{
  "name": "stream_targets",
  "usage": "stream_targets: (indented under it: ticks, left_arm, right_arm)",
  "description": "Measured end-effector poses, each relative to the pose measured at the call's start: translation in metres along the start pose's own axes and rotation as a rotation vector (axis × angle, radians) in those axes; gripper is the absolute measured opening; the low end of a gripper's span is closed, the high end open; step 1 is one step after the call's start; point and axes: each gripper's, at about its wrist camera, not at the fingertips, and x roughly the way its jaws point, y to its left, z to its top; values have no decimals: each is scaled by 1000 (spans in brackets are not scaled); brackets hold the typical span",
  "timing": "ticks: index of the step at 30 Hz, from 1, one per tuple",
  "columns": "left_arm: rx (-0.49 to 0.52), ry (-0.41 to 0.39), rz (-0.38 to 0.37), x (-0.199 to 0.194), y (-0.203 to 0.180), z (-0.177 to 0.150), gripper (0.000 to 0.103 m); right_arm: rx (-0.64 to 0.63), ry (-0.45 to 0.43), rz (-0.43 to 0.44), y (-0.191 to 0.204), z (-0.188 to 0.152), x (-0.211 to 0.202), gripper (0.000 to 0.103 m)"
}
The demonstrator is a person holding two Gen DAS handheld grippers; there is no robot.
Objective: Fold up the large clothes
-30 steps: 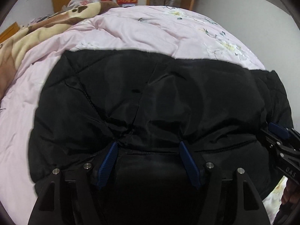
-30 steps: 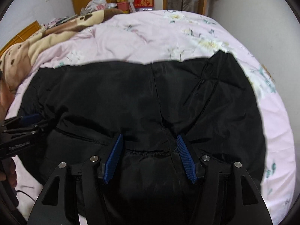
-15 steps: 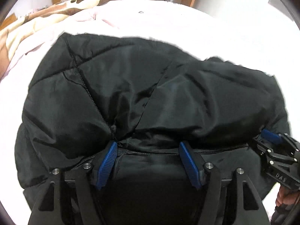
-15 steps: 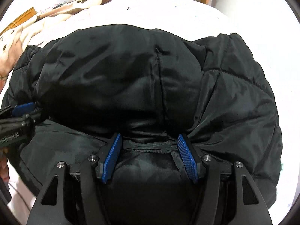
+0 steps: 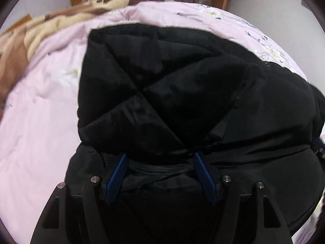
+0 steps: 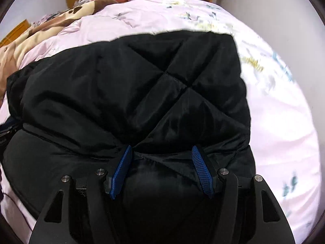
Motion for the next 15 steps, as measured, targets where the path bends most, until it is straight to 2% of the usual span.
stream_targets:
  ticks: [3,5,9,13,15]
  left_arm:
    - [-11,12,-26,7,5,-2,68]
    - [2,13,-13,5,4,1,68]
    - [-8,16,-41,-21,9,19,66]
    - [-6,-81,-9,-51,22,41,65]
    - [-27,-94,15,-49,29,57,65]
  right_arm:
    - [-4,6,8,0,-2,6,61]
    - [-11,10,4,4,-6,1,61]
    - [-13,46,37,-1,8,-19,61]
    - [-25,-97,14,-12,26,-64,61]
    - [-1,-119,-6,-19,38,-64,61]
